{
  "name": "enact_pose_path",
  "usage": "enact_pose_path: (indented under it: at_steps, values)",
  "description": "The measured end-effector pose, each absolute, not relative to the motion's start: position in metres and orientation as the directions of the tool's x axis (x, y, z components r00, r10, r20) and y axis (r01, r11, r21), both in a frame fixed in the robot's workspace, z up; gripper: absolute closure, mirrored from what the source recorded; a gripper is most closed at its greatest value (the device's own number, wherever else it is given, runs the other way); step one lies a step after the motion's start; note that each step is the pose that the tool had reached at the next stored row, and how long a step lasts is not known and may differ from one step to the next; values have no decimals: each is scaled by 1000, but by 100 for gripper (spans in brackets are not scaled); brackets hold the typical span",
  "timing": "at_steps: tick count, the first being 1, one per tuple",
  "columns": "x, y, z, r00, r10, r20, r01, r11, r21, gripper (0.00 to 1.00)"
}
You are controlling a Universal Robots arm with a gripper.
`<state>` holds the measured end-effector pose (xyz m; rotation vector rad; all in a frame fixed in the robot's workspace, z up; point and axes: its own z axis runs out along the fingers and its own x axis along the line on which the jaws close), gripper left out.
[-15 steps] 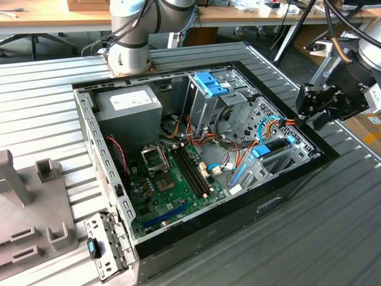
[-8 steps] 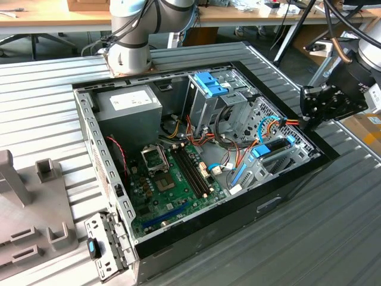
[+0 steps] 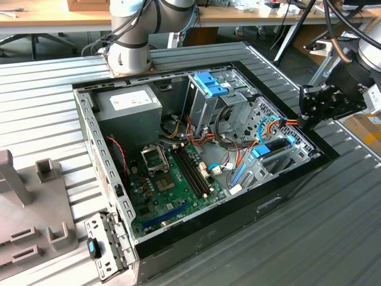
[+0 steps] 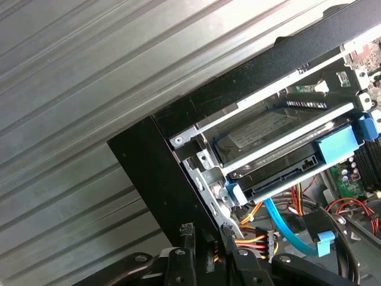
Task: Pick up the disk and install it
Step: 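Insert the first disk wire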
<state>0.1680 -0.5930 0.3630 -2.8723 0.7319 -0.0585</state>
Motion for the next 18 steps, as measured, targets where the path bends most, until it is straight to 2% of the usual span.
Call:
enact_pose_path:
  at_steps: [8,9,10,12,13,18]
  values:
    - [168,-593,363,878,-478,-5,-471,-864,-180,71]
    - [168,-593,362,878,-478,-5,-471,-864,-180,72]
    - [168,-593,363,878,-478,-5,-471,-864,-180,79]
    - [168,-593,363,878,-478,-5,-471,-864,-180,79]
    - [168,-593,362,878,-478,-5,-471,-864,-180,83]
    - [168,-593,362,878,-478,-5,-471,-864,-180,83]
